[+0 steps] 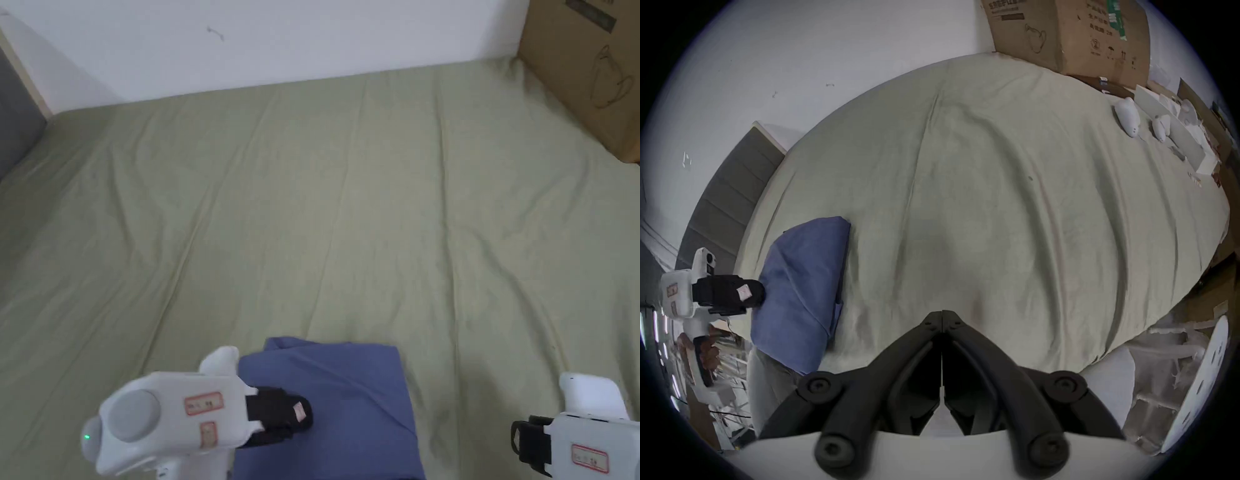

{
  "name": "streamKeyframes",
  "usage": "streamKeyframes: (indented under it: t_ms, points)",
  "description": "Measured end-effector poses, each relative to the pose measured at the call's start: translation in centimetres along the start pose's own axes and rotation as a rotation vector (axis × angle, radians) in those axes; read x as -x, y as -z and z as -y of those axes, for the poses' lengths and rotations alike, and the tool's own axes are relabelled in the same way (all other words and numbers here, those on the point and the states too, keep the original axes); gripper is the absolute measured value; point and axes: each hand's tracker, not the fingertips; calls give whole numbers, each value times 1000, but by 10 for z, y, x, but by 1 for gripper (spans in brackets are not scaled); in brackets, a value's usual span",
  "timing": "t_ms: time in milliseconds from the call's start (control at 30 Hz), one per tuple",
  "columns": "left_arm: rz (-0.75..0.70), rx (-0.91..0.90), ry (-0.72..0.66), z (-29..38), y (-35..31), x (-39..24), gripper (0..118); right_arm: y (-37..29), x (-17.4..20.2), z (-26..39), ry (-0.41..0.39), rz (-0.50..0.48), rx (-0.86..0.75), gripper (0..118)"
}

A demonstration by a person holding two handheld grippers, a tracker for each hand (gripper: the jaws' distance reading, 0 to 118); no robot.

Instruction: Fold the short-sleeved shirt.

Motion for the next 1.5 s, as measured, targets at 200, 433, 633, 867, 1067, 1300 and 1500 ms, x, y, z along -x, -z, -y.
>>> streamKeyframes:
  t_ms: [200,433,633,867,1067,1300,1500]
  points:
    - [12,77,35,9,46,-22,3,-4,4,0,-62,8,0,0]
    - [15,101,107,13,66,-56,3,-5,-9,4,-5,19,-2,0]
    - [15,128,123,20,90,-78,3,-8,-12,11,0,29,8,0]
    - [74,181,219,28,80,-94,3,-18,-9,9,-2,42,0,0]
    - [98,11,156,15,-1,-52,3,-27,15,-10,-71,3,-42,0]
    - [67,-181,-95,5,-77,44,3,-11,78,-41,-167,-157,-53,0]
    - [82,-191,-183,23,-86,82,3,-2,101,-43,-184,-274,33,0]
